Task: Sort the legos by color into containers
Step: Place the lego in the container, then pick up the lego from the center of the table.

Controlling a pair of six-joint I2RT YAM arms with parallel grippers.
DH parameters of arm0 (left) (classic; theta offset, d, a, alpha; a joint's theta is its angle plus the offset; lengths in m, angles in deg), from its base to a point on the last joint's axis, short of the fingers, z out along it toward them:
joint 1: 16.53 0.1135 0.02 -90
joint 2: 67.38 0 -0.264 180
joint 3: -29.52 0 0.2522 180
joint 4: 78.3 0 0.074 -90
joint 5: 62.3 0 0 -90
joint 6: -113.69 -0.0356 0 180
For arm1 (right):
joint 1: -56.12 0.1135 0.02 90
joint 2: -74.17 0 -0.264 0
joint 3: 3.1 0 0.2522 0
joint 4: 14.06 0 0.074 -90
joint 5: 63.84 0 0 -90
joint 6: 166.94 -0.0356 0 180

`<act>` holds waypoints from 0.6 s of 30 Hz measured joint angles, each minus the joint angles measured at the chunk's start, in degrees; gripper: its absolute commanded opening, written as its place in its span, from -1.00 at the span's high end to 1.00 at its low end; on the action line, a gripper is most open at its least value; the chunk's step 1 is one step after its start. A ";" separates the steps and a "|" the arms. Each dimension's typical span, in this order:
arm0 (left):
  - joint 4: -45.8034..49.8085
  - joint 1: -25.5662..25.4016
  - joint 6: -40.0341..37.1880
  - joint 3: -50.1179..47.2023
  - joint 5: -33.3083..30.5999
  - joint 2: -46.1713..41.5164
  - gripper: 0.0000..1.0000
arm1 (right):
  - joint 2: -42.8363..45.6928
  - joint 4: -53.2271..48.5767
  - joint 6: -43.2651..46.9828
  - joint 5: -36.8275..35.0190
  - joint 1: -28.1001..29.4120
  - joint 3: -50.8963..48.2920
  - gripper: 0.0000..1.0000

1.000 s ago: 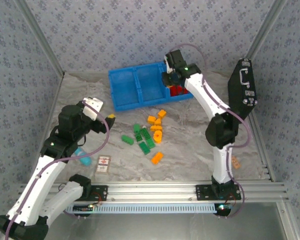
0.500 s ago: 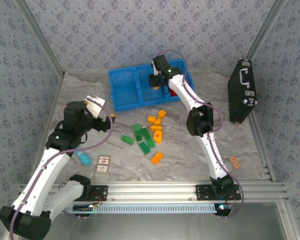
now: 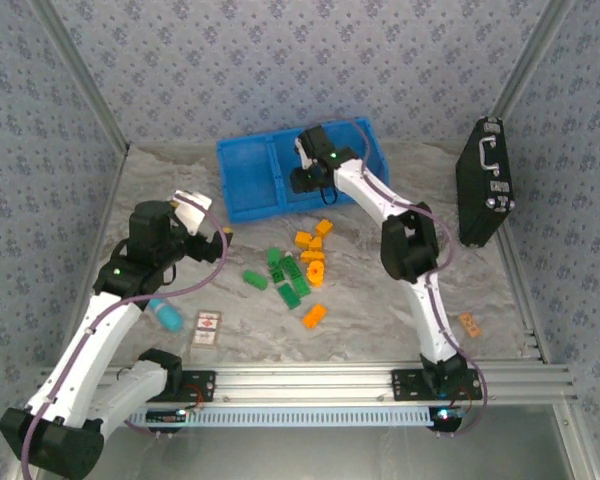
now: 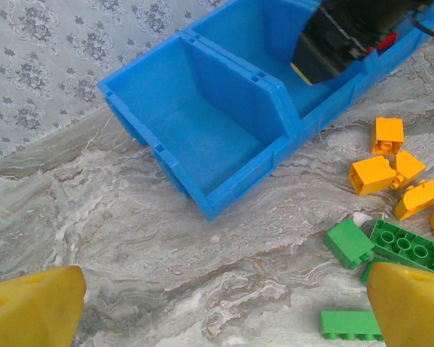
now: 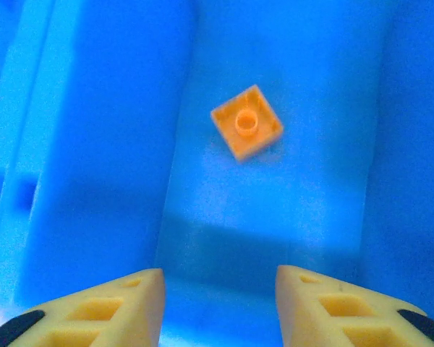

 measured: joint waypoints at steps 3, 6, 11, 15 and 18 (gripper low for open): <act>-0.17 0.02 0.07 0.00 1.07 0.02 -1.00 | 7.93 3.23 -0.76 0.17 0.07 -11.80 0.08; -0.22 0.02 0.42 0.00 2.05 0.22 -1.00 | 13.31 6.12 -2.99 -0.26 0.04 -19.52 0.08; -0.22 0.46 0.92 0.00 3.08 0.33 -1.00 | 19.28 12.09 -11.15 -0.70 -0.11 -32.33 -0.05; -0.24 0.81 1.51 0.00 4.04 0.63 -1.00 | 19.98 15.26 -17.09 -2.95 0.17 -38.49 -0.18; -0.24 0.81 1.53 0.00 4.63 0.63 -1.00 | 19.98 15.89 -20.61 -4.50 0.59 -39.54 -0.32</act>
